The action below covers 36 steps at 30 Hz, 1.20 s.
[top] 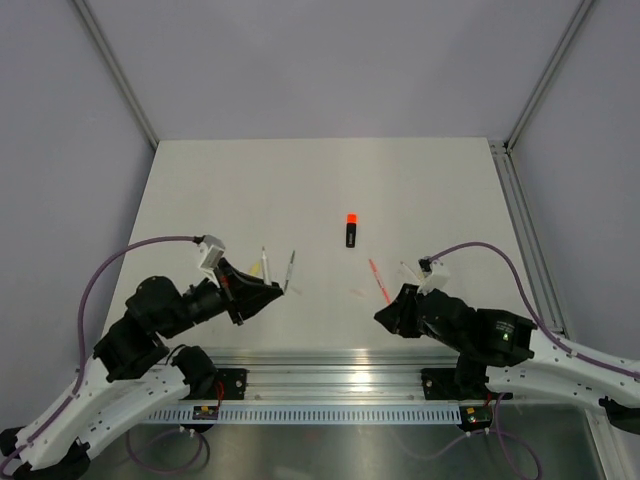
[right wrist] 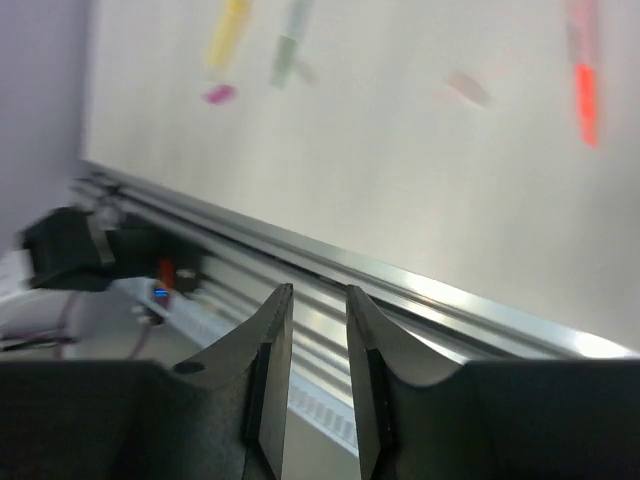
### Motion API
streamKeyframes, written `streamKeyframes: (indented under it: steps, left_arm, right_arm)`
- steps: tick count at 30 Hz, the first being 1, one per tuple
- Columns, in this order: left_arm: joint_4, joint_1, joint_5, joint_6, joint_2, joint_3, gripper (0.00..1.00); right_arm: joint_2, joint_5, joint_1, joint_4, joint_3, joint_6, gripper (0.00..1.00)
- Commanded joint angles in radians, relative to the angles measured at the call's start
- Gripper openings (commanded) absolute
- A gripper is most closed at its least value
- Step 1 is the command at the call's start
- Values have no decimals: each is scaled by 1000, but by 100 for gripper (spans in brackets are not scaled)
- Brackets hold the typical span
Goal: Insert the pens into the pen caps
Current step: Insert the pen cap onto the pen.
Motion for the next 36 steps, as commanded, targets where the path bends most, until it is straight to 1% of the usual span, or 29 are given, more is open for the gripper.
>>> streamKeyframes:
  steps: [1, 3, 4, 6, 7, 8, 9, 10, 12, 14, 15, 16, 18, 22, 23, 25, 30, 36]
  left_arm:
    - [-173, -4, -114, 103, -31, 57, 0]
    - [-184, -2, -103, 111, -34, 56, 0]
    - [-193, -2, -93, 115, -34, 56, 0]
    - [-199, -2, -72, 132, -41, 48, 0]
    - [-204, -2, -75, 137, -46, 34, 0]
    - [-204, -2, -77, 140, -52, 27, 0]
    - [-204, -2, -79, 143, -58, 22, 0]
    - [-215, -2, -80, 144, -63, 25, 0]
    - [-212, -1, -74, 147, -86, 22, 0]
    - [-210, -1, -60, 146, -107, 14, 0]
    - [-202, -1, -51, 146, -124, 11, 0]
    - [-199, -1, -42, 146, -132, 11, 0]
    - [-193, -1, -10, 150, -149, 10, 0]
    - [-193, 1, 1, 154, -178, 8, 0]
    - [-193, 1, 1, 154, -184, 8, 0]
    - [-193, 2, 6, 157, -193, 5, 0]
    - [-189, 21, 36, 164, -198, 5, 0]
    - [-182, 54, 64, 169, -219, 2, 0]
  right_arm:
    - [-15, 131, -25, -327, -57, 233, 33]
    - [-16, 140, -41, -364, -89, 284, 33]
    - [-7, 131, -53, -350, -101, 275, 33]
    - [25, 98, -122, -309, -120, 247, 35]
    - [81, 82, -158, -293, -121, 232, 35]
    - [114, 56, -201, -254, -126, 171, 36]
    - [149, 17, -288, -231, -130, 145, 37]
    - [213, 7, -323, -208, -134, 122, 36]
    - [267, -13, -399, -154, -121, 70, 37]
    - [327, -19, -439, -111, -106, 28, 40]
    - [347, -25, -491, -97, -97, 11, 41]
    - [391, -37, -523, -80, -95, -7, 43]
    - [460, -74, -589, -33, -80, -62, 44]
    - [572, -132, -654, 39, -61, -136, 44]
    - [596, -164, -660, 47, -58, -145, 44]
    - [654, -180, -662, 44, -34, -167, 44]
    - [692, -211, -662, 38, -8, -176, 44]
    - [738, -225, -662, -23, 44, -199, 41]
